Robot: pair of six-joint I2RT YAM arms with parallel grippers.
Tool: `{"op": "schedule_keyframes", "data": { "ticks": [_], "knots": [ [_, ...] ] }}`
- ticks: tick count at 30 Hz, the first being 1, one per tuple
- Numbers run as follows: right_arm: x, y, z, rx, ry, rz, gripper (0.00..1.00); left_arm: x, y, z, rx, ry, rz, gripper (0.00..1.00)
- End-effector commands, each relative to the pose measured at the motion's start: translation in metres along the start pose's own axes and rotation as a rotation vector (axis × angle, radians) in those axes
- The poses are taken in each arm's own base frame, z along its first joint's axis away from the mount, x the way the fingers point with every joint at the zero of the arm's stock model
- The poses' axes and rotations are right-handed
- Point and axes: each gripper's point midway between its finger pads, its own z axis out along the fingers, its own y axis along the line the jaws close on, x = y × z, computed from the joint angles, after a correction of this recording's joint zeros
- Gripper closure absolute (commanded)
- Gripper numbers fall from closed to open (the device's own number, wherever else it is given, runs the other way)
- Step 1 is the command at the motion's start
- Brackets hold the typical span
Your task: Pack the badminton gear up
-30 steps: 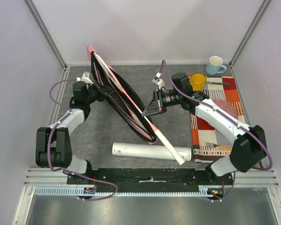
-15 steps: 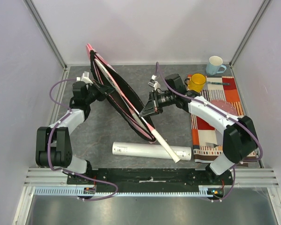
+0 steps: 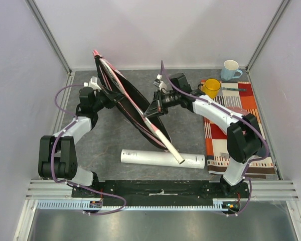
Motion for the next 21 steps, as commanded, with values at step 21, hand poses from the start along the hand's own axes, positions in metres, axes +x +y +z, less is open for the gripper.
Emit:
{"op": "schedule_keyframes", "data": {
  "ticks": [21],
  "knots": [
    [-0.067,-0.018,0.022,0.165,-0.104,-0.108,1.00,-0.006,-0.063,0.004,0.165,-0.015,0.095,0.98]
  ]
}}
